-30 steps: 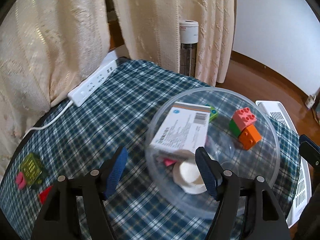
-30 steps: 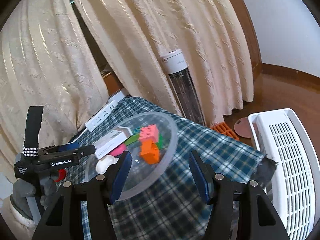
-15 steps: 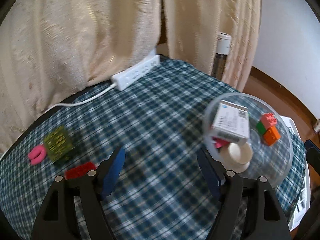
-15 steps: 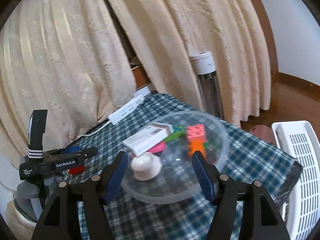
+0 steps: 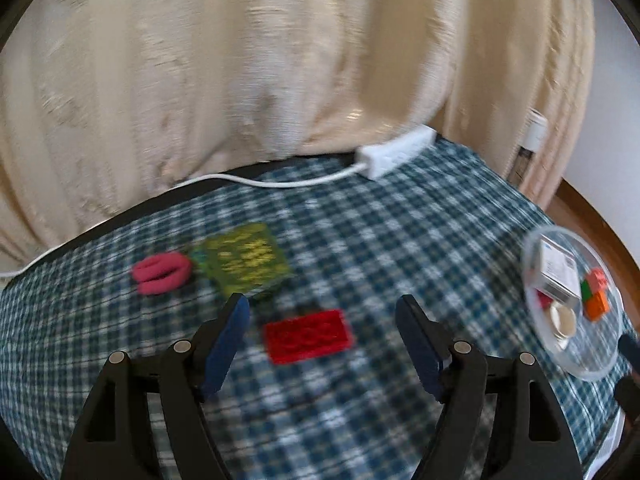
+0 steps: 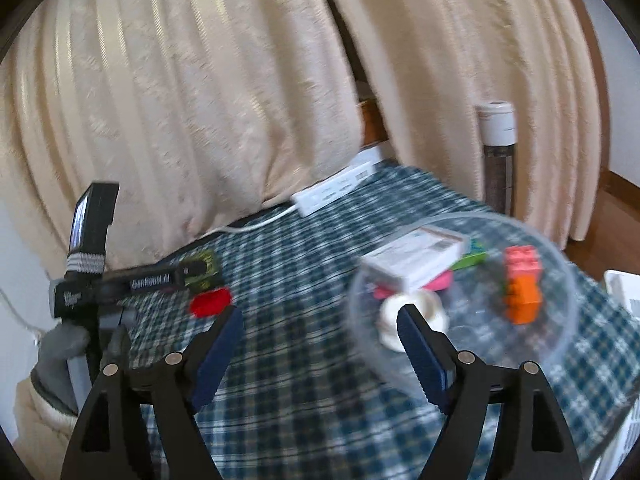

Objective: Organize objects
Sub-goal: 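Withdraw both grippers from the bowl toward the red brick and green box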

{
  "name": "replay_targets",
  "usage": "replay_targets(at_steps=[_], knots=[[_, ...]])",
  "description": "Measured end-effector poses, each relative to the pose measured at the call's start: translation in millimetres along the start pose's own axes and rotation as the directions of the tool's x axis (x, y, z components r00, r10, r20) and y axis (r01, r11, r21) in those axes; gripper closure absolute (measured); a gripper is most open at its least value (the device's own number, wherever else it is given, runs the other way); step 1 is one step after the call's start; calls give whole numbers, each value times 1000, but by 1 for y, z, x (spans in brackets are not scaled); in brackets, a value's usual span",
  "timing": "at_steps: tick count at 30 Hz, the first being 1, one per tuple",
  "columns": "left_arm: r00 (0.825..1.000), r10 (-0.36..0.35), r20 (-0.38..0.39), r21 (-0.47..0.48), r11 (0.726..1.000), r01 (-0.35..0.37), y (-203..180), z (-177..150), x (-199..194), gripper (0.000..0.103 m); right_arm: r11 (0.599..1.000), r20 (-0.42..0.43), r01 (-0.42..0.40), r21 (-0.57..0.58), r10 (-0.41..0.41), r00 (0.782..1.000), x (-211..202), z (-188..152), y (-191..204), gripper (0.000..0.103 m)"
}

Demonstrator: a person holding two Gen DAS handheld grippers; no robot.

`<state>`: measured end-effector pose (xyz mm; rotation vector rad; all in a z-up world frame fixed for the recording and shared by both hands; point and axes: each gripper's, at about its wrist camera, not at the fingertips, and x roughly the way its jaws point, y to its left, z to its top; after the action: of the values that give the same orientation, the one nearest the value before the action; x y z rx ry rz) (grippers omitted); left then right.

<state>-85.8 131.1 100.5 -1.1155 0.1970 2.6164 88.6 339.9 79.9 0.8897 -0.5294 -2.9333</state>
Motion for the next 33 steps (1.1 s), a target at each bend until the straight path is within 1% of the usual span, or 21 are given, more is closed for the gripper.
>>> replay_targets(at_steps=[4, 10, 15, 17, 25, 33], knots=[[999, 39, 19, -60, 997, -38, 36, 2, -5, 26, 999, -54, -36, -32, 34, 998, 21, -1, 24, 20], [998, 55, 24, -154, 987, -51, 83, 5, -10, 26, 991, -127, -81, -104, 68, 990, 55, -1, 63, 20], [995, 95, 26, -200, 976, -88, 111, 6, -12, 24, 985, -180, -105, -135, 80, 980, 90, 3, 91, 20], [995, 100, 18, -221, 971, -94, 121, 5, -10, 24, 983, -196, -107, -148, 76, 978, 104, 5, 102, 20], [995, 104, 0, -251, 963, -101, 136, 3, -5, 24, 971, -255, -117, -211, 60, 965, 157, 5, 139, 20], [995, 100, -20, -269, 958, -102, 139, 2, 3, 24, 974, -281, -89, -209, 27, 959, 187, 6, 147, 20]])
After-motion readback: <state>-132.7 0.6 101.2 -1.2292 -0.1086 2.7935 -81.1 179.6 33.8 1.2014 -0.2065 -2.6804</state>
